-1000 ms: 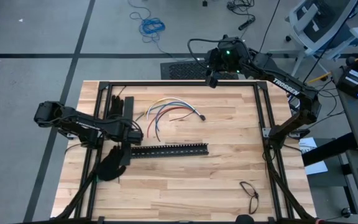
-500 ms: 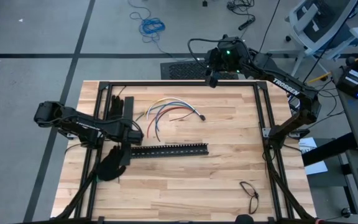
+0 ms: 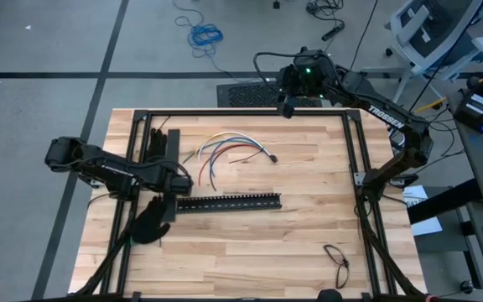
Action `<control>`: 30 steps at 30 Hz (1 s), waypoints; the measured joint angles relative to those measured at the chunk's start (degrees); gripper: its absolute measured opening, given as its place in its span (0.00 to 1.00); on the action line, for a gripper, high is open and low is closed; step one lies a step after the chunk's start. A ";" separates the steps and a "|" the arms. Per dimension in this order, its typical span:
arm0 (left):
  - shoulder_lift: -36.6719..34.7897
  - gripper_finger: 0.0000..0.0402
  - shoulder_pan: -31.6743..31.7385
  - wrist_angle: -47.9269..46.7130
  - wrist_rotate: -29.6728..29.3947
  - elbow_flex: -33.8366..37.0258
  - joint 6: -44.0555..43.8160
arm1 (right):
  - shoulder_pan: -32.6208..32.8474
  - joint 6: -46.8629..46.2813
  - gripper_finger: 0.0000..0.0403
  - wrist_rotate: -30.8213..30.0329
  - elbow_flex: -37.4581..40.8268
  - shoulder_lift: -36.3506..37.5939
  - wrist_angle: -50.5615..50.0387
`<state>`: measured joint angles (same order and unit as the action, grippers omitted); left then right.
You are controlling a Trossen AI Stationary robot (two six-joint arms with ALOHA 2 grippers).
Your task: Ziptie cables
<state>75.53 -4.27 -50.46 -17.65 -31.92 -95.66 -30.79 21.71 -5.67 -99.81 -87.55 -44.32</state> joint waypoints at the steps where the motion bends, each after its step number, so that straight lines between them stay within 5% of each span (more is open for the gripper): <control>1: 0.00 0.56 0.04 -0.57 -0.63 0.05 -0.02 | 0.01 0.00 0.57 0.00 0.00 0.00 -0.01; 16: 1.97 0.56 0.02 2.71 -3.48 0.31 0.95 | 0.00 0.00 0.57 -0.17 0.00 0.00 0.61; 30: 2.32 0.57 -0.18 3.17 1.79 -0.44 12.24 | 0.00 0.03 0.57 -0.24 0.00 0.00 1.25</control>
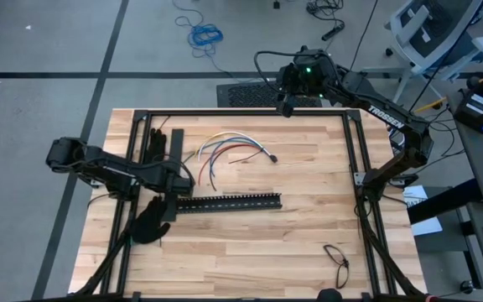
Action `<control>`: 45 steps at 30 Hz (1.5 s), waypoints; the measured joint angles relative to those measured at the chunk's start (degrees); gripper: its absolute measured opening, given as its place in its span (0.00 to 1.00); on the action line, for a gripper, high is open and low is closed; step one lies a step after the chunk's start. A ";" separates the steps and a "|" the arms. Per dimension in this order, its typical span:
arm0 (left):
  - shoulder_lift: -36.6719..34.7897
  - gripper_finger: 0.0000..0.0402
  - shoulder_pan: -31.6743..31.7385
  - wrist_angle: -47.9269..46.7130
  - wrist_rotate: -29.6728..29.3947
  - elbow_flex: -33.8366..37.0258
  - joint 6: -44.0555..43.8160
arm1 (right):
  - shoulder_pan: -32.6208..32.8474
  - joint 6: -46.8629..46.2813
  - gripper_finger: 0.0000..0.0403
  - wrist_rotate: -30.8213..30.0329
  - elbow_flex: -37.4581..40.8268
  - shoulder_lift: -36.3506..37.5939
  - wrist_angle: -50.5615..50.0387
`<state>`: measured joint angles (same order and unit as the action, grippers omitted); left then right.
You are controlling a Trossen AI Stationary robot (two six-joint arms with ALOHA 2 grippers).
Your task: Ziptie cables
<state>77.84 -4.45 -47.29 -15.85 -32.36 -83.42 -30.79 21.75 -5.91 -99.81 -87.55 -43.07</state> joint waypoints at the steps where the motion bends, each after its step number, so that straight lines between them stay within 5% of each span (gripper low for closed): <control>1: 0.00 0.59 0.00 0.14 0.22 -0.02 -0.08 | 0.00 0.09 0.57 0.02 0.00 0.00 -0.02; 14: 0.02 0.95 -0.07 -0.27 1.09 0.00 0.66 | 0.00 0.38 0.57 0.04 0.00 0.00 -0.02; 23: -0.15 0.96 -0.09 -1.66 1.88 -2.10 8.05 | 0.00 0.38 0.57 0.06 0.00 0.00 0.43; 35: 0.22 0.96 -0.17 -5.45 -2.21 -2.32 -10.72 | 0.02 0.38 0.57 0.06 0.00 0.00 1.01; 45: 0.11 0.96 -0.20 -2.45 -3.17 0.35 -12.29 | 0.00 0.41 0.57 0.04 0.00 0.00 0.97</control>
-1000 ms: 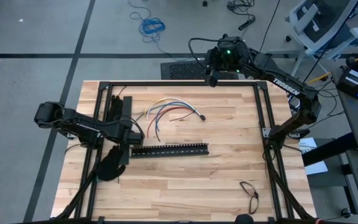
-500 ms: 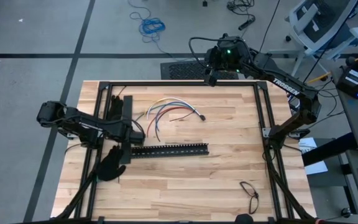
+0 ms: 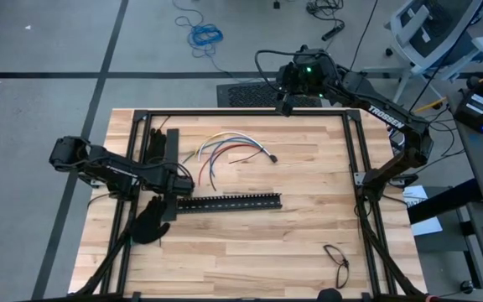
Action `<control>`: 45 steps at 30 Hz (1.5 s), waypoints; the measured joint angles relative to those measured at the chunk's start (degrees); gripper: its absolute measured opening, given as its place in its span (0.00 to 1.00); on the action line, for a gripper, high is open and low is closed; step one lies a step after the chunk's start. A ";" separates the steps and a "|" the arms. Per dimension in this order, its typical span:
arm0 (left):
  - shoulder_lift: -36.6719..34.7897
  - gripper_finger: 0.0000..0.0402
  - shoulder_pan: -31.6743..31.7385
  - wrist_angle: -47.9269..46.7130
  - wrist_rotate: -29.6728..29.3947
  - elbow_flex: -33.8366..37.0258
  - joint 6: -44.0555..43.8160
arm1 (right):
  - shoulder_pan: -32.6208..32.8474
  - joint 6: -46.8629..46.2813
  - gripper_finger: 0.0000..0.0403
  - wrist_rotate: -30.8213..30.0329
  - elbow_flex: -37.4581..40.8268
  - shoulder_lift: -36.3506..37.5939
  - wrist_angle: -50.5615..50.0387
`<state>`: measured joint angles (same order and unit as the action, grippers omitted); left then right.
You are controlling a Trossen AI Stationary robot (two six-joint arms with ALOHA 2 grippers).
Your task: Ziptie cables
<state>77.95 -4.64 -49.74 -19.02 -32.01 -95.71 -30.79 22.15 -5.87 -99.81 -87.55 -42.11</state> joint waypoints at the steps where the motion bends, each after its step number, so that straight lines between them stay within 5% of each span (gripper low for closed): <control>1: 0.00 0.95 0.00 0.00 -0.07 0.00 0.02 | 0.00 0.00 0.57 0.02 0.00 0.00 0.00; 11: 3.06 0.79 0.00 3.01 -0.96 0.13 0.02 | 0.02 -0.24 0.57 0.02 0.00 0.00 -0.09; 27: 4.09 0.78 0.00 3.58 -0.41 0.09 -1.98 | 0.00 -0.02 0.57 0.00 0.00 0.00 -0.10; 45: 3.94 0.63 0.02 3.36 -0.03 -0.88 0.06 | 0.01 0.00 0.57 0.00 0.00 0.00 -0.07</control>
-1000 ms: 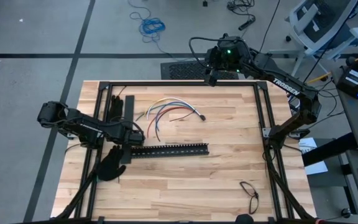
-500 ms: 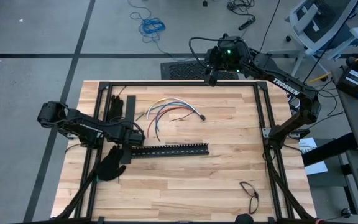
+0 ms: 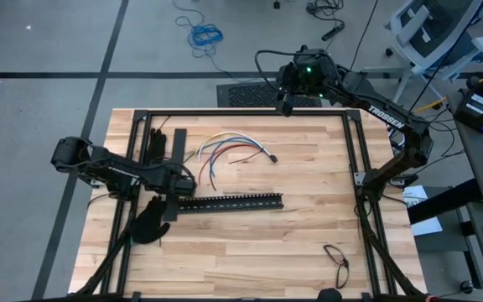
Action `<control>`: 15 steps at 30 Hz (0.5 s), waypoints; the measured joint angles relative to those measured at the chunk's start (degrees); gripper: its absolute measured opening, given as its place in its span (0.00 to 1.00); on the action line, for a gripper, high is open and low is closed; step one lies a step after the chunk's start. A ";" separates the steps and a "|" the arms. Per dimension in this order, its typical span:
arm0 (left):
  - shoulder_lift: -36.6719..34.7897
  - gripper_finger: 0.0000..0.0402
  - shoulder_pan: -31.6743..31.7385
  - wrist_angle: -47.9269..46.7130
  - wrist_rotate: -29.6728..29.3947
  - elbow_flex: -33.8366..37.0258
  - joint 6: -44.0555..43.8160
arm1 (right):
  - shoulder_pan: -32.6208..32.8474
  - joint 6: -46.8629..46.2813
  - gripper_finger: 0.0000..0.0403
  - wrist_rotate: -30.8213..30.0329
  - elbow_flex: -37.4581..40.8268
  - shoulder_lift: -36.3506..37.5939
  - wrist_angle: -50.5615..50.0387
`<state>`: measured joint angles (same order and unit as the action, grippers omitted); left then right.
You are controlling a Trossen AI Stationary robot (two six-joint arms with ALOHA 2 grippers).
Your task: Ziptie cables
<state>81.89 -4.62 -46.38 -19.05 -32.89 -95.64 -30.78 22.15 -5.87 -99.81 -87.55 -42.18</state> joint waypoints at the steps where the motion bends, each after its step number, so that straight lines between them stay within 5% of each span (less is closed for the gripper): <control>1: 0.01 0.63 0.00 -0.57 -0.02 -0.47 0.34 | -0.01 0.00 0.57 -0.01 0.00 0.00 0.03; 15: 0.12 0.62 -0.01 -5.66 -0.83 -4.11 0.69 | 0.01 0.02 0.57 -0.02 0.00 0.00 0.44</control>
<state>82.01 -4.64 -52.04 -19.87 -37.00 -94.96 -30.76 22.17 -5.89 -99.81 -87.55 -41.74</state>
